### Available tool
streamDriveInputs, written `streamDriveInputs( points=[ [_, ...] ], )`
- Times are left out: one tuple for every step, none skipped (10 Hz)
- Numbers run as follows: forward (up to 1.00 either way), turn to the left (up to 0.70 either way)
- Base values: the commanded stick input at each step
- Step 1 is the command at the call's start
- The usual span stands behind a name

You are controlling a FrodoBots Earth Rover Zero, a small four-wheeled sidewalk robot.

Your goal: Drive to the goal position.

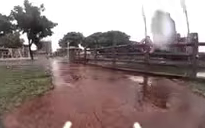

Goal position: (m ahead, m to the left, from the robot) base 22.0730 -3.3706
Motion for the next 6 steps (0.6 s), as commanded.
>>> streamDriveInputs(
  points=[
    [0.5,0.26],
    [0.5,0.44],
    [0.5,0.5],
    [0.5,0.5],
    [0.5,0.5],
    [0.5,0.29]
  ],
)
